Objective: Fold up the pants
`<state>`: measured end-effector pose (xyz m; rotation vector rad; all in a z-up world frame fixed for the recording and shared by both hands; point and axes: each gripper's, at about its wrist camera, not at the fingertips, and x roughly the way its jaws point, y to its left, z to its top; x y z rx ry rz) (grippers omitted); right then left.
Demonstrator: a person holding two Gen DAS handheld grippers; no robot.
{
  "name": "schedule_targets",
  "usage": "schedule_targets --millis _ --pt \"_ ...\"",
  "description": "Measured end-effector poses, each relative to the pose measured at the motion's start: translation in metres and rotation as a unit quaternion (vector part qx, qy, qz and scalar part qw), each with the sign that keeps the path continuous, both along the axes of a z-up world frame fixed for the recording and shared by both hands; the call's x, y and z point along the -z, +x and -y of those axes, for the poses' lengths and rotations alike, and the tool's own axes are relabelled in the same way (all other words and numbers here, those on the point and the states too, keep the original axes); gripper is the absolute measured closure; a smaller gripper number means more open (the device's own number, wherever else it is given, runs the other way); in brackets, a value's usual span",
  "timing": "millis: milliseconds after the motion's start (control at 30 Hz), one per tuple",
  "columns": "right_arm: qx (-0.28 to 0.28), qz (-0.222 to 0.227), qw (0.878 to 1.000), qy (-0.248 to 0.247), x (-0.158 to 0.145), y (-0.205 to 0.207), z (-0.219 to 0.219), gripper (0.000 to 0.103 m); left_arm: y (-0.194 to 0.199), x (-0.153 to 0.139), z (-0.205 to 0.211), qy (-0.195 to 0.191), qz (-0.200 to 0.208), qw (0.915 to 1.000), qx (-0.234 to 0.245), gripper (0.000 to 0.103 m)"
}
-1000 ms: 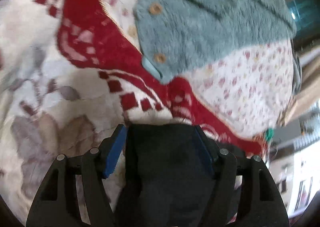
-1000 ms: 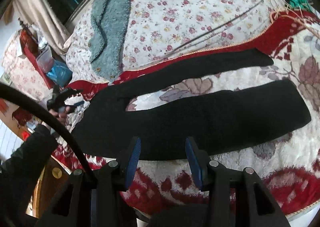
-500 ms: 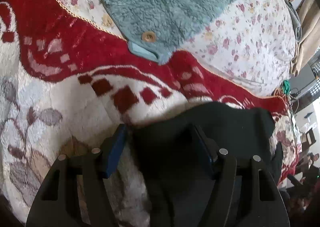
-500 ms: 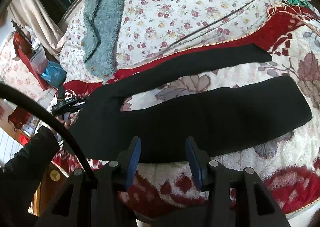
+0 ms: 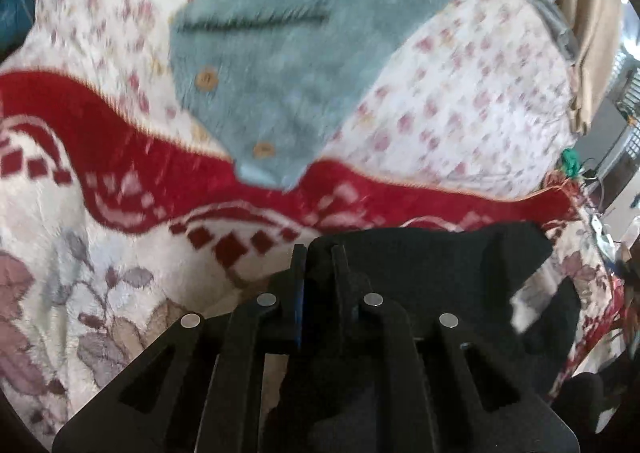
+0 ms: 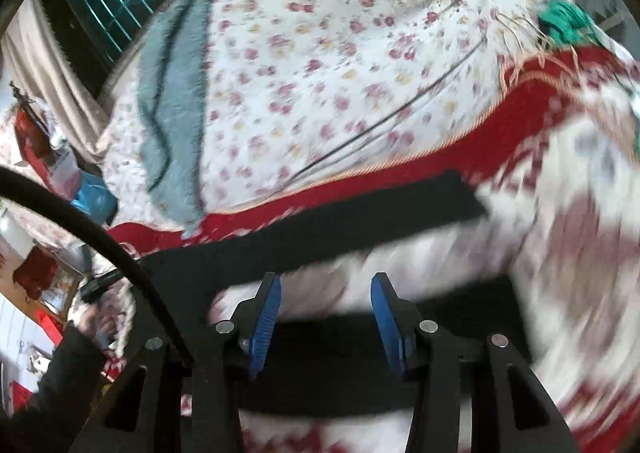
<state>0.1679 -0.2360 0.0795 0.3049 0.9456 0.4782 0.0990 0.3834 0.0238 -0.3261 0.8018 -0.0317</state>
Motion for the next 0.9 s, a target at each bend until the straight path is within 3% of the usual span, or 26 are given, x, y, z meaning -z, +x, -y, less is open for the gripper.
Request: schedule_targets --millis 133,167,233,367,433,733,800,900 --pt "0.047 -0.062 0.997 -0.014 0.024 0.094 0.031 0.057 -0.016 -0.029 0.020 -0.010 0.031 0.9994 0.008 0.093" --pt "0.042 -0.103 0.994 -0.003 0.042 0.121 0.034 0.058 -0.019 -0.035 0.025 -0.015 0.036 0.9992 0.008 0.093" --pt "0.047 -0.139 0.989 0.006 0.068 0.154 0.037 0.058 -0.025 -0.044 0.032 -0.025 0.039 0.9989 0.003 0.093" --pt "0.059 -0.177 0.982 0.002 0.107 0.199 0.043 0.058 -0.032 -0.050 0.037 -0.047 0.030 0.9983 -0.016 0.093" --pt "0.051 -0.209 0.976 0.031 0.126 0.217 0.045 0.058 -0.036 -0.051 0.038 -0.056 0.029 0.9977 -0.024 0.093" --pt "0.010 -0.204 0.978 -0.040 0.142 0.245 0.030 0.058 -0.037 -0.044 0.042 -0.085 0.017 0.9954 -0.040 0.093" --pt "-0.009 -0.205 0.978 -0.031 0.144 0.245 0.029 0.075 -0.036 -0.044 0.042 -0.082 0.017 0.9955 -0.044 0.093" --pt "-0.023 -0.198 0.979 -0.045 0.146 0.244 0.026 0.091 -0.034 -0.044 0.043 -0.089 0.017 0.9947 -0.048 0.093"
